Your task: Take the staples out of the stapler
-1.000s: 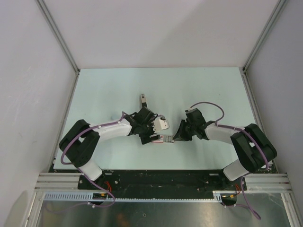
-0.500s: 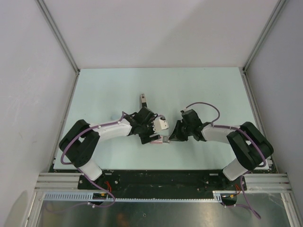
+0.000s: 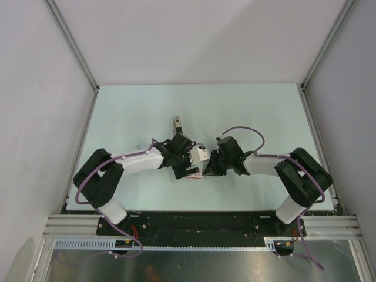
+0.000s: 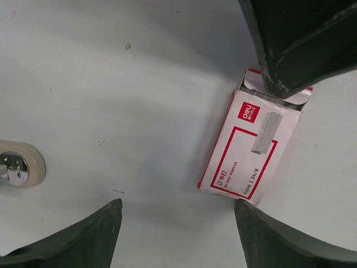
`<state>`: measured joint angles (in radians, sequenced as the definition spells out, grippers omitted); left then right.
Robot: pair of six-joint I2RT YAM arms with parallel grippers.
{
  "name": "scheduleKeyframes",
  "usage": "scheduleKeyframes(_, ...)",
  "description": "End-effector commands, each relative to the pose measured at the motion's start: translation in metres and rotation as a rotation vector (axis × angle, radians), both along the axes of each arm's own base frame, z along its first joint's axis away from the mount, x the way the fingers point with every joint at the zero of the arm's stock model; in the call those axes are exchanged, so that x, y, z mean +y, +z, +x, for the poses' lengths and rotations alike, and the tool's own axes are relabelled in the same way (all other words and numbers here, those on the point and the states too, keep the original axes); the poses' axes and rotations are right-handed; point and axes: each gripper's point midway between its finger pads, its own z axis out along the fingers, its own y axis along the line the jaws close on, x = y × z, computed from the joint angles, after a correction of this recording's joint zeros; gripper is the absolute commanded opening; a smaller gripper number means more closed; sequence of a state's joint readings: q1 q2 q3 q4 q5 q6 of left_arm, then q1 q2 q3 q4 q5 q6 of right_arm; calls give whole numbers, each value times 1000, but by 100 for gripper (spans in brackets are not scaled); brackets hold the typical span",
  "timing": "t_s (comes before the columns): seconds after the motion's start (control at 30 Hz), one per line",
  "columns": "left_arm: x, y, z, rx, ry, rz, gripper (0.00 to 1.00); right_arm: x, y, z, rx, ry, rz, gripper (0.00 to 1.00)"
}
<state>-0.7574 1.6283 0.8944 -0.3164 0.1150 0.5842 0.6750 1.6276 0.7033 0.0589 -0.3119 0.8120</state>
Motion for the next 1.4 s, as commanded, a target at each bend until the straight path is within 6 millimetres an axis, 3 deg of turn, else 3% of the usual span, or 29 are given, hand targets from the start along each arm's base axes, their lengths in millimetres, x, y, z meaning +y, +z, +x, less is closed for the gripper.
scheduleKeyframes(0.0, -3, 8, 5, -39, -20, -4, 85, 18, 6, 0, -10, 35, 31, 17)
scheduleKeyframes(0.77, -1, 8, 4, -46, -21, 3, 84, 34, 16, -9, -16, 94, 97, 29)
scheduleKeyframes(0.93, -2, 13, 5, -51, -11, -8, 84, 20, 14, -7, -19, 83, 48, 31)
scheduleKeyframes(1.03, -6, 22, 7, -54, 1, -31, 86, 3, 17, -7, -26, 75, -5, 42)
scheduleKeyframes(1.2, -14, 43, 11, -65, 7, -69, 90, -22, 34, -2, -53, 62, -34, 82)
scheduleKeyframes(1.37, -13, 78, 19, -80, 55, -142, 98, -49, 52, 7, -99, 38, -67, 96)
